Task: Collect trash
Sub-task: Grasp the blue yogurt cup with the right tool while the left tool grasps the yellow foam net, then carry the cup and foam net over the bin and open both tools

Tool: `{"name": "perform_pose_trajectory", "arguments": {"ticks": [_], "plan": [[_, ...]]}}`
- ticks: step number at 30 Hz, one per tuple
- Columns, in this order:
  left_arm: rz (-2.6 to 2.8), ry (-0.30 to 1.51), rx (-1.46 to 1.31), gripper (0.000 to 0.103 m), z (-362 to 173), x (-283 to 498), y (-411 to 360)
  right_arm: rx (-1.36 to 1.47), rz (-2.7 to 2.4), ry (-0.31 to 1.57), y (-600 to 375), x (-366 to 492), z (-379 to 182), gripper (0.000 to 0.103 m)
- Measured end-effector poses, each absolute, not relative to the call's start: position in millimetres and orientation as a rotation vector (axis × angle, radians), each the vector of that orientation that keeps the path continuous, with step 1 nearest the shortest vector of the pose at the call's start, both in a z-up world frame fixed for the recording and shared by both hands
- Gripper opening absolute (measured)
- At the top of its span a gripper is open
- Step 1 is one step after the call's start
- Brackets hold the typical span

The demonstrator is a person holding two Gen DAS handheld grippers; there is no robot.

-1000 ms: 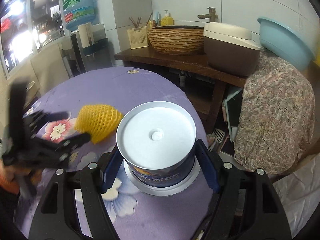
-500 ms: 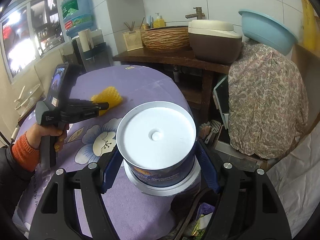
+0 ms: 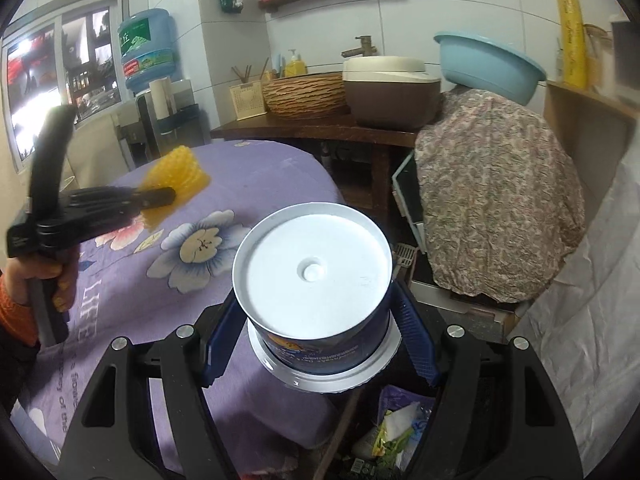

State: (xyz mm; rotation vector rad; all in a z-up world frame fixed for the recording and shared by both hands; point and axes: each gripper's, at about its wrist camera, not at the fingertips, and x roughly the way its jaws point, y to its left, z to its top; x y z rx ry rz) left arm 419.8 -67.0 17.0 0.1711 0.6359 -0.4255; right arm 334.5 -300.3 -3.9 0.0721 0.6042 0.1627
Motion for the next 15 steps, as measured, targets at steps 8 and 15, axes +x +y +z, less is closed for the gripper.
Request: {"name": "perform_pose_trajectory", "arguments": {"ticks": [8,15], "plan": [[-0.557,0.642,0.128,0.015,19,340,-101,0.076,0.04,0.644,-336,271,-49,0.071],[-0.666,0.681,0.109,0.015,3,297,-156,0.066,-0.033,0.801,-361,265,-143,0.08]]}}
